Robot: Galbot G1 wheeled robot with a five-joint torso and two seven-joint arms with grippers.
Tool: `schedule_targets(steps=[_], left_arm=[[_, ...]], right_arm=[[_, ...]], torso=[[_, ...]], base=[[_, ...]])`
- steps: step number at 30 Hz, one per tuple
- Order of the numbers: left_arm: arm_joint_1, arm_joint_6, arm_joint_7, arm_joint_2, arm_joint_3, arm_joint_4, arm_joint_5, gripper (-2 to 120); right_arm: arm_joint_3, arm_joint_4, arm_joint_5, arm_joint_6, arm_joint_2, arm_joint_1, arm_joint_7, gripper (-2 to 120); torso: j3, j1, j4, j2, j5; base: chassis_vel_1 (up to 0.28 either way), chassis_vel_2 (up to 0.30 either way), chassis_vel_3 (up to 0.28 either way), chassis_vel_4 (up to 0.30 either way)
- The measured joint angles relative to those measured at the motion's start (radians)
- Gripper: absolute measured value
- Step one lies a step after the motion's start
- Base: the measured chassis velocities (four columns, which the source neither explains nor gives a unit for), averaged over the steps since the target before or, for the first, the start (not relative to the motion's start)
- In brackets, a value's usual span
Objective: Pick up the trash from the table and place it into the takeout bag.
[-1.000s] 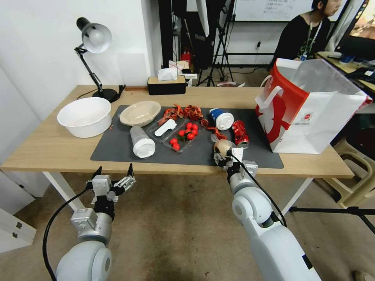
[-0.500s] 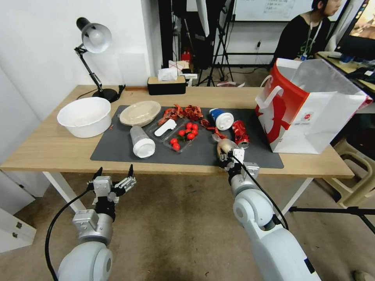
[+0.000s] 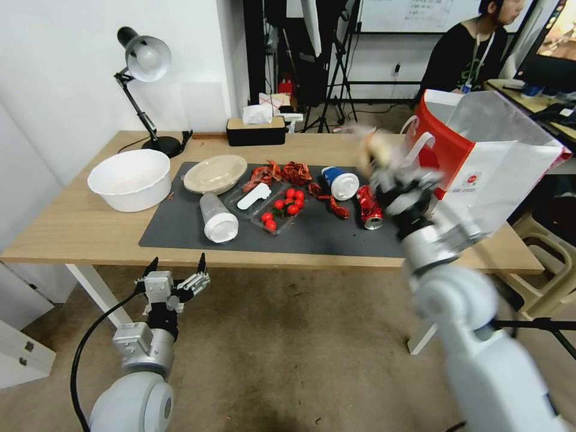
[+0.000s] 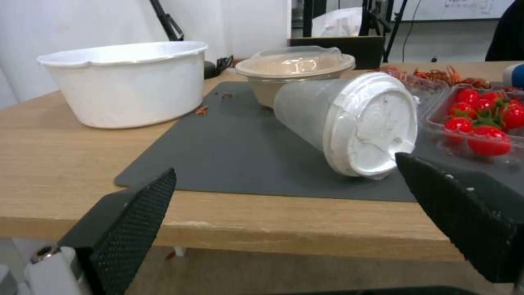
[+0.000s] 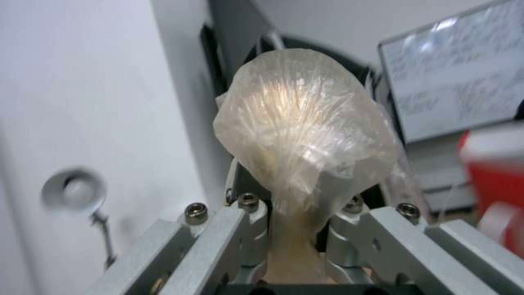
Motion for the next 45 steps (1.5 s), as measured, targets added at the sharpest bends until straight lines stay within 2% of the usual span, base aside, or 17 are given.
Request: schedule_targets(steps=[1, 3, 5, 7, 11, 15, 16, 18, 21, 22, 25, 27, 32, 34, 40, 43, 45], left_arm=[[0.000, 0.000, 0.000, 0.000, 0.000, 0.000, 0.000, 100], [0.004, -0.004, 0.000, -0.001, 0.002, -0.005, 0.003, 100], [0.005, -0.006, 0.000, -0.002, 0.002, -0.007, 0.003, 100], [0.008, -0.012, 0.001, -0.002, 0.002, -0.010, 0.005, 100], [0.010, -0.016, 0.001, -0.003, 0.001, -0.011, 0.006, 100], [0.010, -0.016, 0.001, -0.003, 0.001, -0.011, 0.006, 100], [0.012, -0.021, 0.001, -0.004, 0.001, -0.011, 0.008, 100], [0.013, -0.022, 0.001, -0.004, 0.002, -0.012, 0.008, 100], [0.018, -0.030, 0.001, -0.007, 0.002, -0.016, 0.011, 100], [0.018, -0.030, 0.001, -0.007, 0.002, -0.016, 0.011, 100], [0.021, -0.033, 0.001, -0.007, -0.001, -0.017, 0.012, 100], [0.022, -0.035, 0.002, -0.007, -0.001, -0.017, 0.015, 100], [0.021, -0.036, 0.002, -0.010, 0.000, -0.017, 0.021, 100], [0.021, -0.037, 0.003, -0.012, 0.003, -0.014, 0.024, 100], [0.021, -0.040, 0.003, -0.014, 0.004, -0.011, 0.028, 100], [0.022, -0.046, 0.003, -0.014, 0.005, -0.008, 0.029, 100], [0.023, -0.047, 0.003, -0.014, 0.004, -0.008, 0.029, 100]], right_arm=[[0.000, 0.000, 0.000, 0.000, 0.000, 0.000, 0.000, 7], [0.066, -0.029, 0.075, -0.002, -0.078, 0.079, 0.069, 7], [0.080, -0.048, 0.090, -0.008, -0.101, 0.105, 0.098, 7], [0.098, -0.106, 0.129, -0.041, -0.156, 0.166, 0.203, 7], [0.099, -0.138, 0.144, -0.062, -0.175, 0.196, 0.261, 7], [0.099, -0.138, 0.144, -0.062, -0.175, 0.196, 0.261, 7], [0.095, -0.180, 0.155, -0.088, -0.193, 0.229, 0.325, 7], [0.092, -0.191, 0.156, -0.097, -0.196, 0.238, 0.343, 7], [0.066, -0.244, 0.175, -0.189, -0.201, 0.283, 0.468, 8], [0.066, -0.244, 0.175, -0.189, -0.201, 0.283, 0.468, 8], [0.055, -0.262, 0.180, -0.236, -0.190, 0.296, 0.520, 18], [0.052, -0.273, 0.180, -0.255, -0.184, 0.303, 0.541, 29], [0.052, -0.279, 0.180, -0.273, -0.185, 0.311, 0.551, 42], [0.055, -0.280, 0.178, -0.285, -0.190, 0.312, 0.556, 54], [0.059, -0.278, 0.177, -0.299, -0.194, 0.311, 0.559, 69], [0.060, -0.270, 0.176, -0.303, -0.193, 0.307, 0.559, 88], [0.060, -0.267, 0.179, -0.300, -0.193, 0.307, 0.557, 91]], torso=[[0.000, 0.000, 0.0000, 0.000, 0.0000], [0.000, 0.000, -0.0002, 0.000, 0.0002], [0.000, 0.000, 0.0000, 0.000, 0.0000], [0.000, 0.000, -0.0003, 0.000, -0.0001], [0.000, 0.000, -0.0001, 0.000, 0.0001], [0.000, 0.000, -0.0001, 0.000, 0.0001], [0.000, 0.000, -0.0001, 0.000, -0.0003], [0.000, 0.000, -0.0001, 0.000, -0.0003], [0.000, 0.000, 0.0001, 0.000, -0.0003], [0.000, 0.000, 0.0001, 0.000, -0.0003], [0.000, 0.000, 0.0001, 0.000, -0.0002], [0.000, 0.000, 0.0000, 0.000, -0.0002], [0.000, 0.000, 0.0000, 0.000, -0.0004], [0.000, 0.000, 0.0000, 0.000, -0.0004], [0.000, 0.000, 0.0000, 0.000, -0.0004], [0.000, 0.000, -0.0001, 0.000, -0.0003], [0.000, 0.000, -0.0001, 0.000, -0.0003]], base=[[0.000, 0.000, 0.000, 0.000], [0.000, 0.000, 0.000, 0.000], [0.000, 0.000, 0.000, 0.000], [0.000, 0.000, 0.000, 0.000], [0.000, 0.000, 0.000, 0.000], [0.000, 0.000, 0.000, 0.000], [0.000, 0.000, 0.000, 0.000], [0.000, 0.000, 0.000, 0.000], [0.000, 0.000, 0.000, 0.000], [0.000, 0.000, 0.000, 0.000], [0.000, 0.000, 0.000, 0.000], [0.000, 0.000, 0.000, 0.000], [0.000, 0.000, 0.000, 0.000], [0.000, 0.000, 0.000, 0.000], [0.000, 0.000, 0.000, 0.000], [0.000, 0.000, 0.000, 0.000], [0.000, 0.000, 0.000, 0.000]])
